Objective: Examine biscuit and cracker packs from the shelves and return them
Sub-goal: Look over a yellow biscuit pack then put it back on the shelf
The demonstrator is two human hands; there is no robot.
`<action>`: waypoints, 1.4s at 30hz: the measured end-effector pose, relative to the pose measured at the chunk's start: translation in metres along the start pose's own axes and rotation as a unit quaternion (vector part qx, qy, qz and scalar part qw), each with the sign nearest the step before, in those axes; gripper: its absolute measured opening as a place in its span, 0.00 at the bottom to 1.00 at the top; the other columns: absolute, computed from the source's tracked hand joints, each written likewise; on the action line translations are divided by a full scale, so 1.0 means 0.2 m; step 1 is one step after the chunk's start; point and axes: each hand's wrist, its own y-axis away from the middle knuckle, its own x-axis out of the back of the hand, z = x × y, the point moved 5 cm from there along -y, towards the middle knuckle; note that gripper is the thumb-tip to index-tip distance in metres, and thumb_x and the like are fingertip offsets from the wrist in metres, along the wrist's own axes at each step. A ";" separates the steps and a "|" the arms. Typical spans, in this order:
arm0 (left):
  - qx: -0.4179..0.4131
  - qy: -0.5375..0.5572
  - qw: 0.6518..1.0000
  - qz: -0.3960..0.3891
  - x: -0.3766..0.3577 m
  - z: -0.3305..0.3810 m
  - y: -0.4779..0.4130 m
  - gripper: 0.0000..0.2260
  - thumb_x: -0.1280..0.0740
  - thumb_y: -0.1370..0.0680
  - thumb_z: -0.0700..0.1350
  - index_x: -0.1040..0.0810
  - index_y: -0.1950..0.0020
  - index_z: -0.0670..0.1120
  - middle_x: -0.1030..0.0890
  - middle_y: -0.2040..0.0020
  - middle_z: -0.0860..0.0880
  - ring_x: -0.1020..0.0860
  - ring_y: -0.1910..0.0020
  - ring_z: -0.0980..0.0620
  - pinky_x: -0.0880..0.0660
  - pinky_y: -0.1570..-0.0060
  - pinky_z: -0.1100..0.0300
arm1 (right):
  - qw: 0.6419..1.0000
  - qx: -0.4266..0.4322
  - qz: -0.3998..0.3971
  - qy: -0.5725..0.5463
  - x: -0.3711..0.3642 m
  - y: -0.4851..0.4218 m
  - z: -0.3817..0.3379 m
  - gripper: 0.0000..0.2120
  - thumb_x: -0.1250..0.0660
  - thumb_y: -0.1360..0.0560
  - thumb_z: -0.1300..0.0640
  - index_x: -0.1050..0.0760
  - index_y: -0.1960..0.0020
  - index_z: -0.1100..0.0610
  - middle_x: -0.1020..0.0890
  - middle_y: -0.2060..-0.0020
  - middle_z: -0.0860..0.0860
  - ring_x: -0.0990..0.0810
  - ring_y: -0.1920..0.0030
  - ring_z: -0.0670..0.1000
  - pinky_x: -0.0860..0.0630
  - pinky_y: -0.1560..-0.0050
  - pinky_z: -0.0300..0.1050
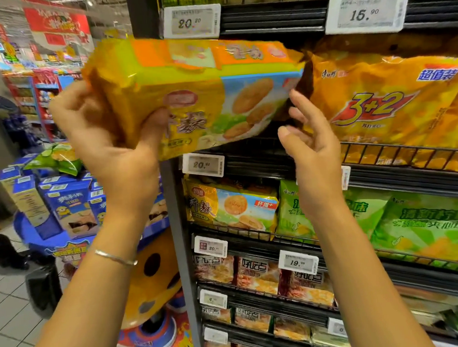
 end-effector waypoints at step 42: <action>0.858 0.132 0.471 -0.155 0.71 -0.11 1.55 0.28 0.31 0.27 0.69 0.15 0.36 0.52 0.18 0.32 0.40 0.18 0.36 0.37 0.23 0.35 0.37 | 0.842 -0.484 -0.084 -0.223 0.15 1.14 0.65 0.31 0.37 0.20 0.41 0.32 0.22 0.56 0.20 0.31 0.59 0.19 0.34 0.61 0.17 0.41 0.60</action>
